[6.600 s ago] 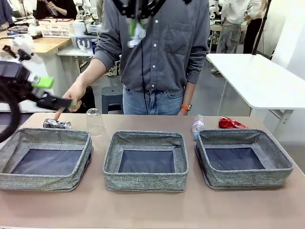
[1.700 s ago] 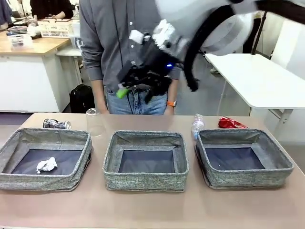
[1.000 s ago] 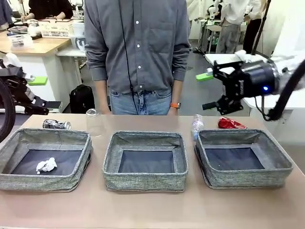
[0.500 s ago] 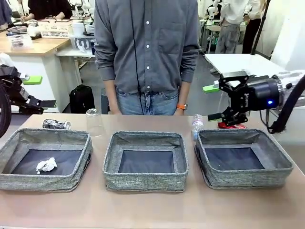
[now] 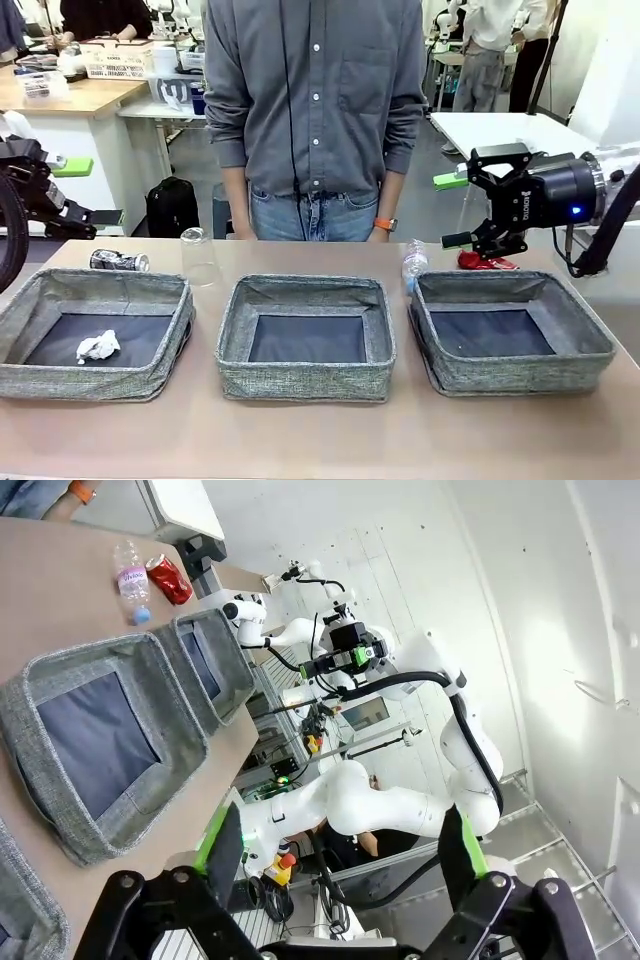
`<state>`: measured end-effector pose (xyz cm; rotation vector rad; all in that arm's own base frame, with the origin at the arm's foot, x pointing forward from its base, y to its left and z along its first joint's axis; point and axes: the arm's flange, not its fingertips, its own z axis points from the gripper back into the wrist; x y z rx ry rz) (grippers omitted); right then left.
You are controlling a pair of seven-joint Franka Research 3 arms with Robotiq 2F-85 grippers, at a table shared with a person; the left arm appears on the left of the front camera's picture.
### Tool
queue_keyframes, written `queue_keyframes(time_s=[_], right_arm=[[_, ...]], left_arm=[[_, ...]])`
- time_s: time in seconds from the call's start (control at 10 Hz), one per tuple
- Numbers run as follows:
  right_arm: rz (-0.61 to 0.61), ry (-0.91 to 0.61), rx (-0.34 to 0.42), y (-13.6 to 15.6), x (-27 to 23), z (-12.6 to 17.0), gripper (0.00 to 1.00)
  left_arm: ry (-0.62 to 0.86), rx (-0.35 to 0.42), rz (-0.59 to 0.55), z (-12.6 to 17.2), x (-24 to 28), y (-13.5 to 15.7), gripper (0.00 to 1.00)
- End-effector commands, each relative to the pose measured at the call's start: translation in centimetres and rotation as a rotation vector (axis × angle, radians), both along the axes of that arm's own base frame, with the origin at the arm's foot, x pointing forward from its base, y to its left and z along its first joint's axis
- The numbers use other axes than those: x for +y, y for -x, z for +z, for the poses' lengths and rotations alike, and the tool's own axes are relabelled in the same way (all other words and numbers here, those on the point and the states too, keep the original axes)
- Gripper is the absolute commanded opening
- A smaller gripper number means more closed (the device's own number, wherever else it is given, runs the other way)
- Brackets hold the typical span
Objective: Sort the waste into the appropriate baskets.
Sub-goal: Pick up the waste item pointed out by the person.
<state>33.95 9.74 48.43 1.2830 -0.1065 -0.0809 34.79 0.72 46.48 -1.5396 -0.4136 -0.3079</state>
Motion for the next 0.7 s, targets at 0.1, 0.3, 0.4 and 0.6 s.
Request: queue_keyframes(time_s=[0.1,0.3,0.4,0.6], right_arm=[[-0.008,-0.024,0.006,-0.12,0.22,0.52,1.0],[-0.008,-0.024,0.006,-0.12,0.22,0.52,1.0],[-0.008,-0.024,0.006,-0.12,0.22,0.52,1.0],[-0.008,-0.024,0.006,-0.12,0.22,0.52,1.0]], left_arm=[[0.02,-0.011,0.0,0.25,-0.09,-0.03,1.0],[0.02,-0.011,0.0,0.25,-0.09,-0.03,1.0],[0.02,-0.011,0.0,0.25,-0.09,-0.03,1.0],[0.02,-0.011,0.0,0.25,-0.09,-0.03,1.0]])
